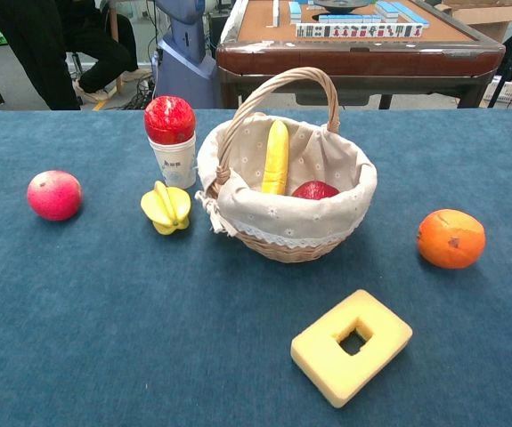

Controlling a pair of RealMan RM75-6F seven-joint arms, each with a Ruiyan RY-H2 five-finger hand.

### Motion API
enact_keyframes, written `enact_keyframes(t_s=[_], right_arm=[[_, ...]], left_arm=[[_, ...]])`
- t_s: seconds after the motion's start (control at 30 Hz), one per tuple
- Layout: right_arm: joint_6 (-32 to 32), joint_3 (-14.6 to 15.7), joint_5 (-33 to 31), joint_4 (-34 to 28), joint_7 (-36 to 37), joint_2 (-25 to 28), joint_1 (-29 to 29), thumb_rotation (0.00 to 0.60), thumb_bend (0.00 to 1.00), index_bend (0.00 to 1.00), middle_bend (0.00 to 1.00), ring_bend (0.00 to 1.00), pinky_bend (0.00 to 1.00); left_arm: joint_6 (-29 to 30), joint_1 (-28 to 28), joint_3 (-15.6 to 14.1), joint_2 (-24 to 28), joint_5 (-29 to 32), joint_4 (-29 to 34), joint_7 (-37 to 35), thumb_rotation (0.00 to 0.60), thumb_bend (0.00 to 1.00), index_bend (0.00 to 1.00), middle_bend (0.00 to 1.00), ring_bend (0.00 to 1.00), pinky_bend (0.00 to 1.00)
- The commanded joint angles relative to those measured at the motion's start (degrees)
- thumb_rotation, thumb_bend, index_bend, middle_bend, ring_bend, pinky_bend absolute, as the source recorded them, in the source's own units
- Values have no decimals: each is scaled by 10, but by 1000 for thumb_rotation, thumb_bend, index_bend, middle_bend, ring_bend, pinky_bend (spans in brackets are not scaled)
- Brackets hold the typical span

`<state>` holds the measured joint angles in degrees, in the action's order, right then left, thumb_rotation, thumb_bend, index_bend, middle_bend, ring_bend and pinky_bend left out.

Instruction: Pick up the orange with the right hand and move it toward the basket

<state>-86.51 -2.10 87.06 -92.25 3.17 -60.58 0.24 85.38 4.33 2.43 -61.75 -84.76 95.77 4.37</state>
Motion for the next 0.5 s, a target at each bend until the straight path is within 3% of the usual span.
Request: enact_keyframes(t_s=[0.03,0.5], right_arm=[[0,0,2,0,0,0,1,600,0,18,81,134,434],[21,8,23,-7,-11,-3,17,600,0,18,82,134,434]], left_arm=[[1,-1,1,-1,3,0,1,600,260,182,0,0,0],[5,-4,-1,-3,0,0,0,600,260,182,0,0,0]])
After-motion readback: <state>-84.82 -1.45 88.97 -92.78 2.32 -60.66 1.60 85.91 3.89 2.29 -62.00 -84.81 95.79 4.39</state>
